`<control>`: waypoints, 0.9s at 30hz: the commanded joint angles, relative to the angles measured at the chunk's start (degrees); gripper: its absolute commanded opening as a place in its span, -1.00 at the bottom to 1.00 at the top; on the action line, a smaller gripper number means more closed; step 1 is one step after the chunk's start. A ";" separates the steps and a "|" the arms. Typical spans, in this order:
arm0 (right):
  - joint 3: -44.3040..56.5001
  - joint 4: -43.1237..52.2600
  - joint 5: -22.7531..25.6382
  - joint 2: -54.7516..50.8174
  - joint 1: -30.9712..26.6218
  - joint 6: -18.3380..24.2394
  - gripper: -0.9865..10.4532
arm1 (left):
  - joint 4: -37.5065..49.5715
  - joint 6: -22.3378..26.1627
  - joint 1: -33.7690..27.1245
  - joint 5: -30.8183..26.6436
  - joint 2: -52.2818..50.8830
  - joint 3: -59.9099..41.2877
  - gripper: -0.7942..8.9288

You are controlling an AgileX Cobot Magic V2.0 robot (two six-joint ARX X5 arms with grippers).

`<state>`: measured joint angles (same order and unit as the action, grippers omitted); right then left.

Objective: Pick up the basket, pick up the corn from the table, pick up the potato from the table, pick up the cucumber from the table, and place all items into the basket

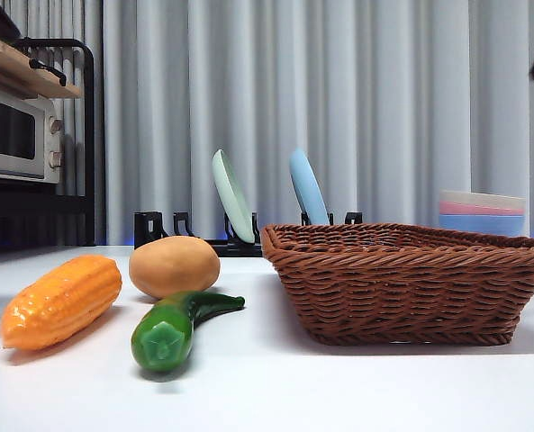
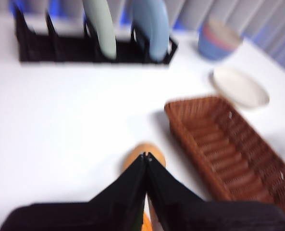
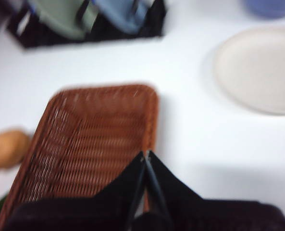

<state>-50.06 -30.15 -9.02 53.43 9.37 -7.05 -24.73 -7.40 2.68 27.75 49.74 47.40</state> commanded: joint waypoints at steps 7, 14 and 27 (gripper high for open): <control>-5.84 -4.17 -7.56 11.69 0.02 7.58 -0.48 | -3.23 4.42 -0.02 2.93 9.18 4.79 -0.28; -7.98 -3.98 -7.39 20.72 0.02 8.15 -0.21 | -3.23 4.20 0.66 2.84 9.38 4.83 -0.17; -10.99 -0.79 -7.63 42.53 0.02 8.20 -0.30 | -3.50 4.17 2.29 2.54 9.38 4.83 -0.17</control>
<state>-60.80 -31.27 -16.49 95.85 9.37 0.71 -28.29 -4.03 4.73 30.37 59.13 52.18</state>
